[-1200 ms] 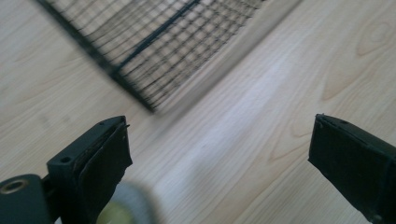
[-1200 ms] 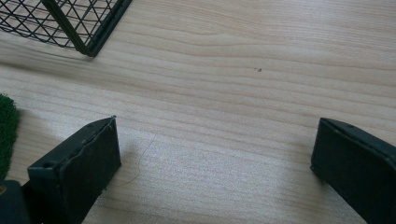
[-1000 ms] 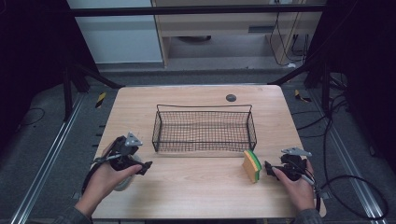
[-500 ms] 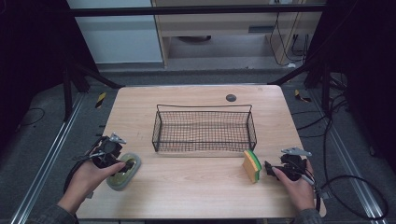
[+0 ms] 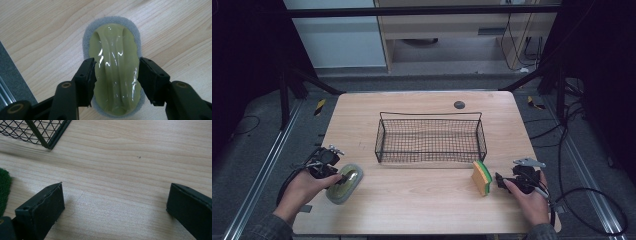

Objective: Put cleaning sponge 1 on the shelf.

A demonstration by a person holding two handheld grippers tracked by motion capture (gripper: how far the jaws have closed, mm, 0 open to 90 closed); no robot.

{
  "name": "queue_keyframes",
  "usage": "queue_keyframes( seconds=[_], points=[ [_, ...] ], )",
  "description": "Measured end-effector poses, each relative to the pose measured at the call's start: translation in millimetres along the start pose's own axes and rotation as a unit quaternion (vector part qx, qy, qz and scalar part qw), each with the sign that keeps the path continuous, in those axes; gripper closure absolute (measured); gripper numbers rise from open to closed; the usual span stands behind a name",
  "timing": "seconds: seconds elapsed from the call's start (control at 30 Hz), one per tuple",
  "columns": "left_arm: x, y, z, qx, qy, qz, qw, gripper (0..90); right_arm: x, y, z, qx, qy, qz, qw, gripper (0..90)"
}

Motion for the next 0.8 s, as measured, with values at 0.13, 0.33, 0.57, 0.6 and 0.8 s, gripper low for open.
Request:
queue_keyframes(
  seconds=[0.13, 0.33, 0.57, 0.6, 0.8],
  points=[
    [1.5, -2.2, -2.6, 0.008, -0.009, 0.007, 0.9999, 54.0, 0.0, 0.0, 0.1, -0.001, 0.0, 0.001, 1.0, 1.6],
    [3.4, -2.0, -5.7, 0.011, -0.022, 0.007, 0.9997, 58.9, 0.0, 0.0, 0.2, -0.003, 0.0, 0.001, 1.0, 1.6],
    [6.9, -2.9, -10.4, 0.014, -0.036, 0.007, 0.9992, 60.5, 0.1, -0.2, 0.2, -0.003, 0.0, 0.0, 1.0, 1.6],
    [7.1, -3.8, -10.8, 0.012, -0.037, 0.008, 0.9992, 60.5, 0.1, -0.2, 0.2, -0.003, 0.0, 0.0, 1.0, 1.6],
    [7.9, -4.6, -13.3, 0.022, -0.043, 0.014, 0.9987, 61.6, 0.2, -0.1, 0.2, -0.003, 0.0, 0.001, 1.0, 1.6]
  ],
)
Point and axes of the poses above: each handheld gripper's, and its own axes: z roughly backward along the jaws, x roughly out of its underside, y roughly to its right, the point moved 6 cm from there along -z, roughly forward along the jaws, and after that the axes turned 4 degrees about -z, right-handed, at the moved point
